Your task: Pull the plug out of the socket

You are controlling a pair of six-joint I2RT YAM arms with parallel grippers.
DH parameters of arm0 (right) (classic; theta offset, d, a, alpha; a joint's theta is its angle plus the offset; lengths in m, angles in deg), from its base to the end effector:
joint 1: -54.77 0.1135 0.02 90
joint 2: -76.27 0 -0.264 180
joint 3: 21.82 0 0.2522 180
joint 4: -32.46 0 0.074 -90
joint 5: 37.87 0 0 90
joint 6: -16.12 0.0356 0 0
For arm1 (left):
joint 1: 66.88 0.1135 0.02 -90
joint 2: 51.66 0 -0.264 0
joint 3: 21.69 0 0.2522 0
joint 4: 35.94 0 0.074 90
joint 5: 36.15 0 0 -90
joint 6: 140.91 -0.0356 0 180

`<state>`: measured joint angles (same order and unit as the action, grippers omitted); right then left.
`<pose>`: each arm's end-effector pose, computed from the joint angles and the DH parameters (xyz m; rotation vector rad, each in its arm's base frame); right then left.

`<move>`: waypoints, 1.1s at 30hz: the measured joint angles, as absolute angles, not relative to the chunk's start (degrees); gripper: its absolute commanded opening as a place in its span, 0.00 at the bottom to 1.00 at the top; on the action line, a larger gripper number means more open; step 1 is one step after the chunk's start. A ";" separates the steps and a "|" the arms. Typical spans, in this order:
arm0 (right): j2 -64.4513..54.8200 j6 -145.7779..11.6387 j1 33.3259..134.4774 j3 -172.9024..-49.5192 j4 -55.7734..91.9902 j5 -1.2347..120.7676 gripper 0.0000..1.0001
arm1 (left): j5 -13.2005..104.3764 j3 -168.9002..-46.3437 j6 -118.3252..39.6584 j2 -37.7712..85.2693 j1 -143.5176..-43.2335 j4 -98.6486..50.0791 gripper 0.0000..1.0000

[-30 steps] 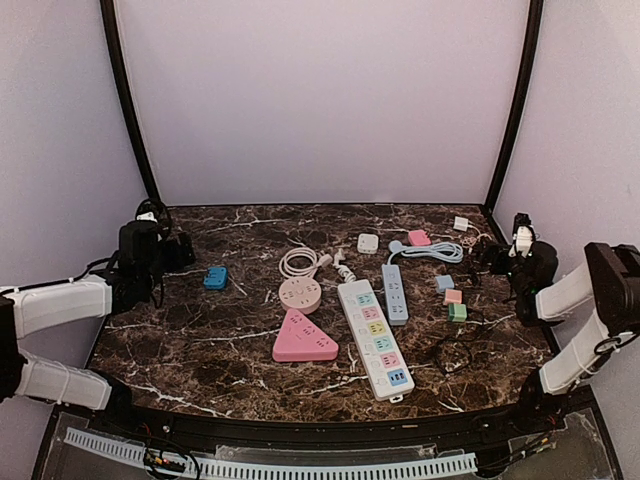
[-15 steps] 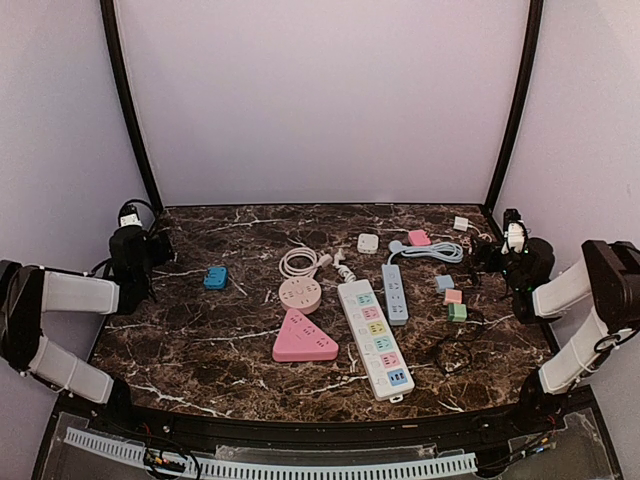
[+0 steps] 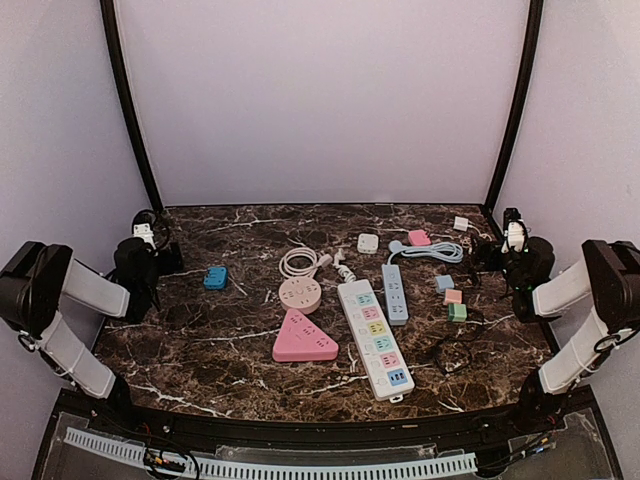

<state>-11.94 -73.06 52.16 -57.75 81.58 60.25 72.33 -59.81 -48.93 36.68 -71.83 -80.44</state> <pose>0.2751 -0.0075 0.1719 -0.0604 1.6250 0.0912 0.2809 -0.0130 0.1728 -0.2001 1.6565 0.1778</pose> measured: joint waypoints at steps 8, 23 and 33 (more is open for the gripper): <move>-11.94 -73.20 52.18 -57.75 81.58 60.25 0.99 | 66.93 -58.48 -49.85 37.90 -70.89 -86.01 0.99; -11.94 -73.20 52.18 -57.75 81.58 60.25 0.99 | 61.84 -57.04 -51.82 38.89 -70.82 -89.56 0.99; -11.94 -73.20 52.18 -57.77 81.58 60.27 0.99 | 61.75 -57.04 -51.82 38.89 -70.82 -89.77 0.99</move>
